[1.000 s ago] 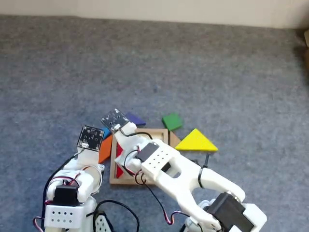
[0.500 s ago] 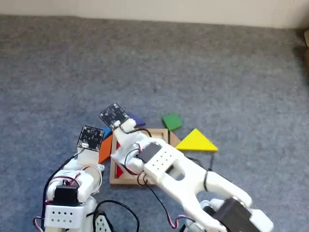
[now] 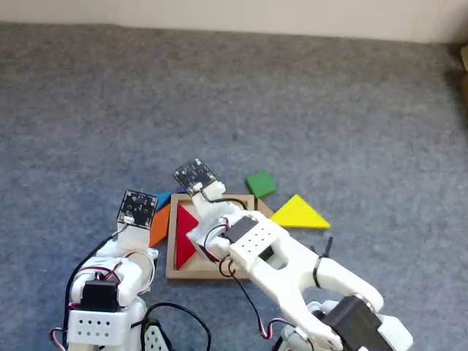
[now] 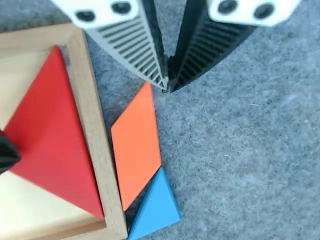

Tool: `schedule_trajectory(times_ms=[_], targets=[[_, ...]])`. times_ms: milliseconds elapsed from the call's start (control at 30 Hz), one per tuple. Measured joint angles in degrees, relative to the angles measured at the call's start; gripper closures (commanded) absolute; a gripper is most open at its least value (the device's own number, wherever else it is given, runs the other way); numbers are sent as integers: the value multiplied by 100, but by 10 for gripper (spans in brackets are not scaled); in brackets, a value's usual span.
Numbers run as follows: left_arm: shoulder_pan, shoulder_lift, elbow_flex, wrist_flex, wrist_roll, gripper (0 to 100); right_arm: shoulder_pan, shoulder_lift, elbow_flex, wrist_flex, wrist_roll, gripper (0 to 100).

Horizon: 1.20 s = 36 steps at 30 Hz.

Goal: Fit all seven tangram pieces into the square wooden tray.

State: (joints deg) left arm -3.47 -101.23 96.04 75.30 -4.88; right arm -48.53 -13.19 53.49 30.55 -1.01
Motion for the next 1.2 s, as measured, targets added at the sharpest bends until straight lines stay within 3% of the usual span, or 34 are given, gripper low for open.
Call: schedule_trajectory(times_ms=[233, 433, 733, 967, 1200], targets=[[0, 0, 0, 0, 0, 992, -527, 79, -18, -53, 0, 980], [0, 0, 0, 0, 0, 992, -492, -167, 9, 0, 0, 980], [0, 0, 0, 0, 0, 992, 958, -2251, 79, 756, 9, 975], [0, 0, 0, 0, 0, 992, 1881, -2505, 79, 1327, 88, 940], [0, 0, 0, 0, 0, 992, 3130, -2154, 70, 2004, 1811, 808]])
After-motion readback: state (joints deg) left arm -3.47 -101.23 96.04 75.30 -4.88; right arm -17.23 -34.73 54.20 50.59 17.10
